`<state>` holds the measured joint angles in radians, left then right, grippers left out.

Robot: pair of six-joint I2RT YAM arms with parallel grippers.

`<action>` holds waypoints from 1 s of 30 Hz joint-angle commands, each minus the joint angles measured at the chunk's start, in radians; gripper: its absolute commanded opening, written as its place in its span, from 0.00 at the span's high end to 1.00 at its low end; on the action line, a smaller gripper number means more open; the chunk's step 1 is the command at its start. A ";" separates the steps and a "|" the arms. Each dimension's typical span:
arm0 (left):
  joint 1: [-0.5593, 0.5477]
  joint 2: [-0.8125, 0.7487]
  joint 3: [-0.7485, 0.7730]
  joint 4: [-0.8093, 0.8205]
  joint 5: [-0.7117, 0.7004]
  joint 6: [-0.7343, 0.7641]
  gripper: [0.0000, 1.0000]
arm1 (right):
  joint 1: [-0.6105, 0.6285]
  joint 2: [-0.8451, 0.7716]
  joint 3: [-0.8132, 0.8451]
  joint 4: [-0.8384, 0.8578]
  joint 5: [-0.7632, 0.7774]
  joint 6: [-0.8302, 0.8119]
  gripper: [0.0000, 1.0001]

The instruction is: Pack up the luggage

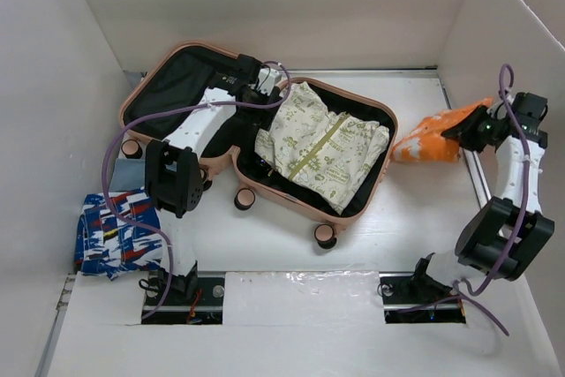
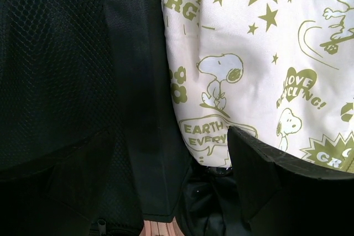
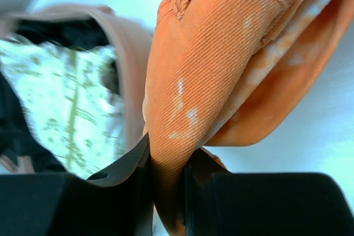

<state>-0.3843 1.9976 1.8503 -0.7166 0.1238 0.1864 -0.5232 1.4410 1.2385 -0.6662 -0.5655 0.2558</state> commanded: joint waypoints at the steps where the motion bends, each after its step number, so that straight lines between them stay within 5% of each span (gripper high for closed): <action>1: 0.002 -0.072 0.013 -0.009 0.004 0.012 0.21 | 0.002 -0.087 0.157 0.099 -0.077 0.105 1.00; 10: 0.002 -0.063 0.013 -0.018 0.013 0.039 0.21 | 0.002 -0.114 0.225 0.249 -0.099 0.304 1.00; 14: 0.024 -0.053 0.013 -0.027 0.013 0.039 0.21 | 0.098 -0.061 0.365 0.284 -0.051 0.338 1.00; 25: 0.160 -0.023 0.210 -0.144 0.002 0.039 0.20 | 0.598 0.111 0.611 0.549 0.159 0.479 1.00; 30: 0.170 -0.065 0.153 -0.133 0.011 0.039 0.20 | 0.800 0.124 0.466 0.698 0.214 0.490 1.00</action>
<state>-0.2066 1.9949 2.0281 -0.8211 0.1253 0.2192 0.2043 1.6062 1.7489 -0.2283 -0.4015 0.7193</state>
